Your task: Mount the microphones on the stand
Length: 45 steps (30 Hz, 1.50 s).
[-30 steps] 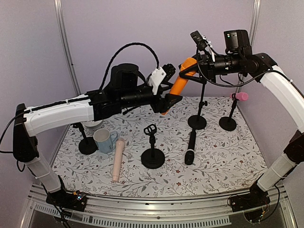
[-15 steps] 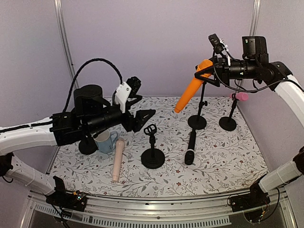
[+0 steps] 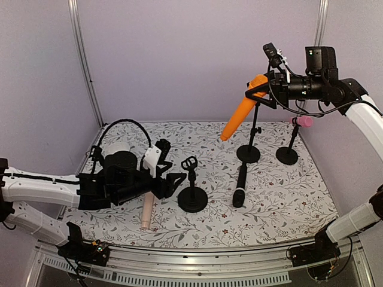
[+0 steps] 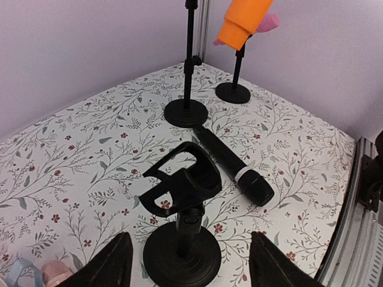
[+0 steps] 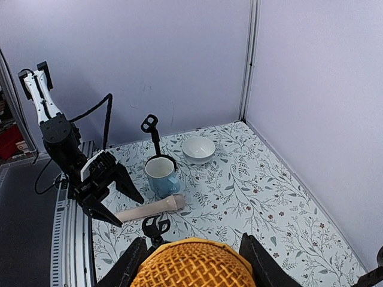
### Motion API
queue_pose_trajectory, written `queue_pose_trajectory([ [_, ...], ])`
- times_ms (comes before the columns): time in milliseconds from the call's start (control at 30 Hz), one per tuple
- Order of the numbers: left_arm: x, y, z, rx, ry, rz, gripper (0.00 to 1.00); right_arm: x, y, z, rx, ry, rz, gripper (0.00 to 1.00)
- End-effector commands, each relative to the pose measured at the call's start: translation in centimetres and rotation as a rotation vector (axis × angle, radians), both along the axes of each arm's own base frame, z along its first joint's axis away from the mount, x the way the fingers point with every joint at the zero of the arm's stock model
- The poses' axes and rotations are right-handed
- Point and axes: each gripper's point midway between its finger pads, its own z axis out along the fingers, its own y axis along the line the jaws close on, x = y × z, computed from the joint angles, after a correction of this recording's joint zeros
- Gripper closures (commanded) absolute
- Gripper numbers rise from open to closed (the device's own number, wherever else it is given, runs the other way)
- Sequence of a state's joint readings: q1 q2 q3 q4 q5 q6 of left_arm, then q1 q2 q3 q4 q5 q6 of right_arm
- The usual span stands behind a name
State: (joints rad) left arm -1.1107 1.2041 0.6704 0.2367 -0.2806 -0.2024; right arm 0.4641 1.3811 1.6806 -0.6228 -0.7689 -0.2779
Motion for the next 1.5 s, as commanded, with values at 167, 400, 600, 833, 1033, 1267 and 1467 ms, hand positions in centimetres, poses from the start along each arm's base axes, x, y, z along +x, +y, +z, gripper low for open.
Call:
queue_pose_trajectory([
  [167,1.5,-1.8,-1.1,-0.191,0.064,0.095,0.35,0.5,0.1,0.1,0.012,-0.009,-0.005,1.0],
  [400,2.1,-2.0,-3.0,-0.196,0.076,0.129,0.39,0.7,0.3,-0.1,0.01,-0.006,0.001,1.0],
  [600,2.2,-3.2,-3.9,-0.233,0.086,0.107,0.44,0.9,0.5,-0.3,0.014,0.009,0.01,1.0],
  [833,3.2,-4.0,-4.8,-0.256,0.05,0.134,0.48,0.8,0.5,0.0,0.02,0.006,0.009,1.0],
  [1033,4.1,-4.4,-3.7,-0.264,-0.037,0.151,0.64,0.8,0.5,-0.6,0.016,0.02,0.011,1.0],
  [1267,5.2,-5.3,-2.6,-0.246,-0.127,0.146,0.86,0.3,0.8,-0.1,0.035,0.01,0.052,1.0],
  [1467,8.0,-6.0,-1.9,-0.266,-0.184,0.156,0.92,-1.2,1.6,1.0,0.079,-0.021,0.174,1.0],
])
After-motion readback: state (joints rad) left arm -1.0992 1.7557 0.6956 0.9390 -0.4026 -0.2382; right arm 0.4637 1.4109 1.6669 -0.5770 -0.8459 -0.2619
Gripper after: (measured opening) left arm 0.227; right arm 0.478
